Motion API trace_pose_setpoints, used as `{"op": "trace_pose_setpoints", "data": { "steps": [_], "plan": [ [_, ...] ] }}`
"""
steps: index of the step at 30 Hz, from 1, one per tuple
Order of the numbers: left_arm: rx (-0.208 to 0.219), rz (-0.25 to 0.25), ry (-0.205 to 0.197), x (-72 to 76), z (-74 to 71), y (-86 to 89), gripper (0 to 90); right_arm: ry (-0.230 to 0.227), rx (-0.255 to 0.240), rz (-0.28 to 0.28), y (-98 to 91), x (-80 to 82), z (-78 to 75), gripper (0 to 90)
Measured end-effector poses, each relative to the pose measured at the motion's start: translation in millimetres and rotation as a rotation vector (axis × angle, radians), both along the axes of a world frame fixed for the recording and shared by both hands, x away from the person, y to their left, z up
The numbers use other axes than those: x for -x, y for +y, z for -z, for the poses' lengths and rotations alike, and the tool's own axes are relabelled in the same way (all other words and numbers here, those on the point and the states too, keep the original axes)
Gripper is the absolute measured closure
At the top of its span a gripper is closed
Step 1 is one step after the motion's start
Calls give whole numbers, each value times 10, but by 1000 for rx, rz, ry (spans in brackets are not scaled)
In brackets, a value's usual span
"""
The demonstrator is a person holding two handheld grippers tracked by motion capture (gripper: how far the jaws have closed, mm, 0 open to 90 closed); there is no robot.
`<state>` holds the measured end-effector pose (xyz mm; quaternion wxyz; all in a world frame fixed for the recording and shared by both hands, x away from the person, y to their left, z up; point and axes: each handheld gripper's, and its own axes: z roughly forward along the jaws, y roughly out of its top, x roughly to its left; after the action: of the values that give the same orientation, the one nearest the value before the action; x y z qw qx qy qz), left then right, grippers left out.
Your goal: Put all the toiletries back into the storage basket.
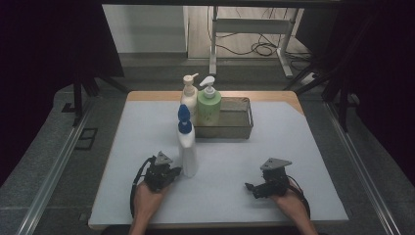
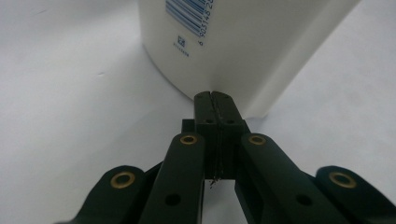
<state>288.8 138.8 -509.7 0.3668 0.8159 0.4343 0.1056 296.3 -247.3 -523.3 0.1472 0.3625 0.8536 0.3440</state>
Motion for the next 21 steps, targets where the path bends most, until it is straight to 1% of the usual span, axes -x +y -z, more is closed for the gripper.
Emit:
{"op": "trace_pose_setpoints", "data": {
  "steps": [6, 16, 21],
  "plan": [
    [1, 25, -3, 4, 5, -90, 892, 0, 2, -2, 1, -2, -1, 0],
    [-19, 66, 0, -32, 38, -237, 891, 0, 1, 0, 2, -2, 0, 0],
    [-18, 79, -6, -51, 45, -288, 890, 0, 0, 0, 1, -2, 1, 0]
  ]
}}
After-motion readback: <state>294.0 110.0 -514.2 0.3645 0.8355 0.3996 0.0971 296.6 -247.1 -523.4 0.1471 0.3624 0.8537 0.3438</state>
